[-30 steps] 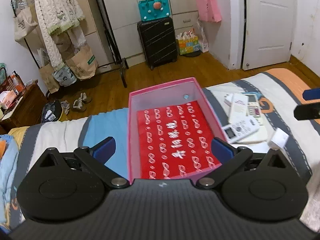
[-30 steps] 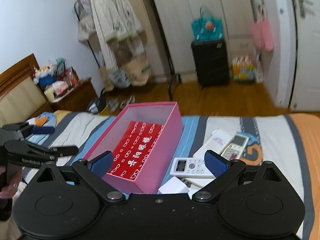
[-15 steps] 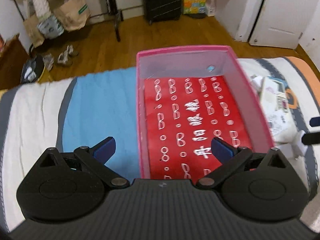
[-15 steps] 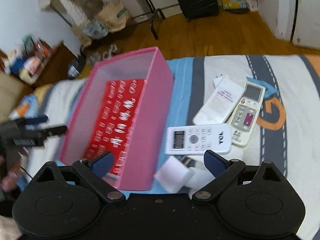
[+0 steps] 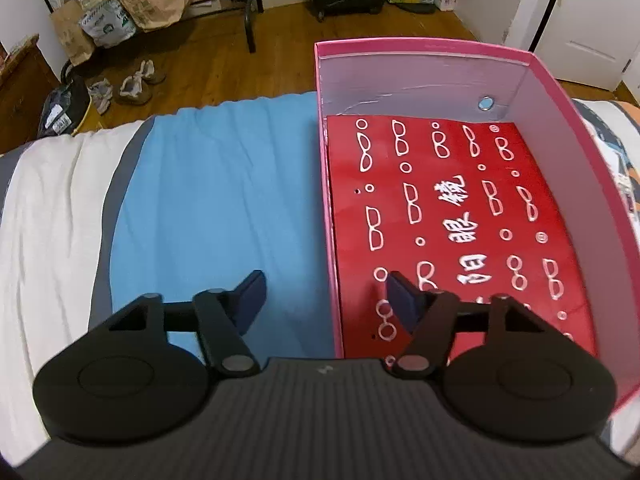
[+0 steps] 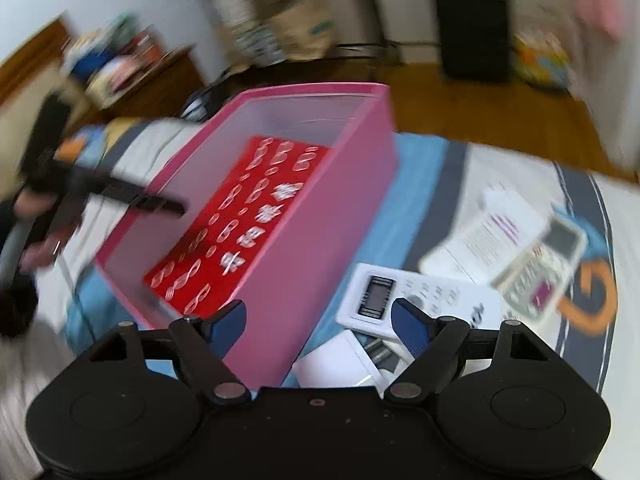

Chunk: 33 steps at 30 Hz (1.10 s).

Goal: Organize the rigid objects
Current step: 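Grasp the white cube charger with the right gripper while left gripper holds the box wall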

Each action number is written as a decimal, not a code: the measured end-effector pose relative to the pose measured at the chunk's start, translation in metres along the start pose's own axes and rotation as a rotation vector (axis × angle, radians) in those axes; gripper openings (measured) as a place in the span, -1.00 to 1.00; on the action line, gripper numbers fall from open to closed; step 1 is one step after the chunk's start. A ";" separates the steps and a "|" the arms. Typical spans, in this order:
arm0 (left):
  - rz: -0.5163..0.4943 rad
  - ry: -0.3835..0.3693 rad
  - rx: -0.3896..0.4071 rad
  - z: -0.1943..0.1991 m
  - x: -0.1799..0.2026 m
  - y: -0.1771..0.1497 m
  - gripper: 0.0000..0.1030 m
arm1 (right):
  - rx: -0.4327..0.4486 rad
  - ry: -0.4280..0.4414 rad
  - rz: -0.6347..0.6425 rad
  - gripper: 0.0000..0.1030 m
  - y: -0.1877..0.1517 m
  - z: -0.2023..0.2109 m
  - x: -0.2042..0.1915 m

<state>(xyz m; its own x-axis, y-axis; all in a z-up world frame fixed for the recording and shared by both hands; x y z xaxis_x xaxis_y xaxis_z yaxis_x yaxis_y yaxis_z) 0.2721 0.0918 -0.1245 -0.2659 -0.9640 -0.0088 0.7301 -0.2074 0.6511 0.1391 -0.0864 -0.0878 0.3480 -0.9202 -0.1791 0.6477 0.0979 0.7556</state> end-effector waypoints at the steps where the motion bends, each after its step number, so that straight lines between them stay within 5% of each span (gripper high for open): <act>1: 0.001 0.001 -0.005 -0.003 0.000 -0.002 -0.07 | -0.014 -0.004 0.053 0.63 -0.003 -0.001 -0.005; 3: 0.014 -0.007 -0.015 -0.007 -0.002 -0.006 -0.70 | -0.062 0.002 0.150 0.62 -0.016 -0.006 -0.012; 6: 0.116 -0.054 -0.021 -0.007 -0.007 -0.007 -0.84 | -0.144 0.000 0.254 0.59 -0.034 -0.017 -0.018; 24: 0.109 -0.059 -0.012 -0.006 -0.007 -0.005 -0.93 | -0.221 -0.069 0.447 0.40 -0.063 -0.054 -0.024; 33: 0.103 -0.074 -0.010 0.001 -0.007 -0.006 -0.92 | -0.214 -0.129 0.303 0.40 -0.061 -0.045 -0.019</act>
<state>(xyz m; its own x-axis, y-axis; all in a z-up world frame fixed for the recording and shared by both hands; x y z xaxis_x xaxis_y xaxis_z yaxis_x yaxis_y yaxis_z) 0.2695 0.1003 -0.1276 -0.2346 -0.9653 0.1147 0.7621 -0.1094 0.6382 0.1235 -0.0583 -0.1588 0.4658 -0.8763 0.1226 0.6601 0.4364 0.6114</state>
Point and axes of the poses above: each gripper's, at about its wrist camera, not at the fingertips, and z roughly against the way its jaws point, x to its right, y to its top, the point moved 9 cm from there along -z, roughly the way its jaws point, and after that the axes turned 14 degrees about x, right-handed, at the moved point
